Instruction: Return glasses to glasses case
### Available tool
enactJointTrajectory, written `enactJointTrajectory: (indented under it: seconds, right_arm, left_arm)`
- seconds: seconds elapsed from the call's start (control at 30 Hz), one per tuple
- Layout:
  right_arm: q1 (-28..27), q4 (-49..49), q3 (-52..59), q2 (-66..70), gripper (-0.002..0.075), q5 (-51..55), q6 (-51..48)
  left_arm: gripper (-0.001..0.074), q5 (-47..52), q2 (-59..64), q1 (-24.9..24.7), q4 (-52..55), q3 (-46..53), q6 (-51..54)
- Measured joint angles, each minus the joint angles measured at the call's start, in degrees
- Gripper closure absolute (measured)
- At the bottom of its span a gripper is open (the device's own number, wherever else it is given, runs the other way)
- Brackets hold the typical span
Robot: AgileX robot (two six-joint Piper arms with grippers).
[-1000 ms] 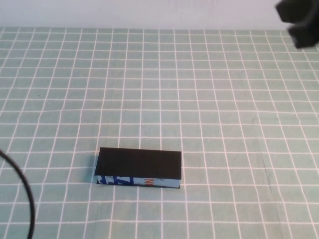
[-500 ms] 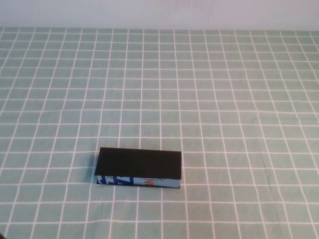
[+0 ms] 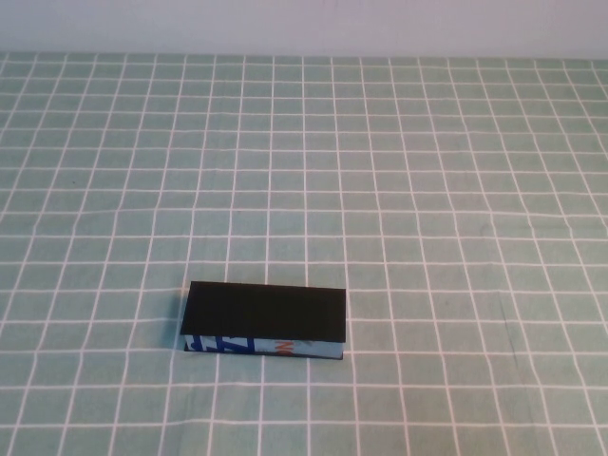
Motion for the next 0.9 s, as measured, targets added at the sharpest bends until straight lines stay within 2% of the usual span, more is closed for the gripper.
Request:
enactJointTrajectory:
  seconds: [0.7,0.9]
  right_arm:
    - [0.00,0.00,0.68,-0.20,0.0739,0.32,0.12]
    - [0.00,0.00,0.68,-0.20,0.0739,0.32,0.12]
  left_arm:
    - [0.0735,-0.03,0.00,0.00,0.10,0.39,0.10]
    - [0.0735,-3.07,-3.09,0.13,4.35,5.43,-0.08]
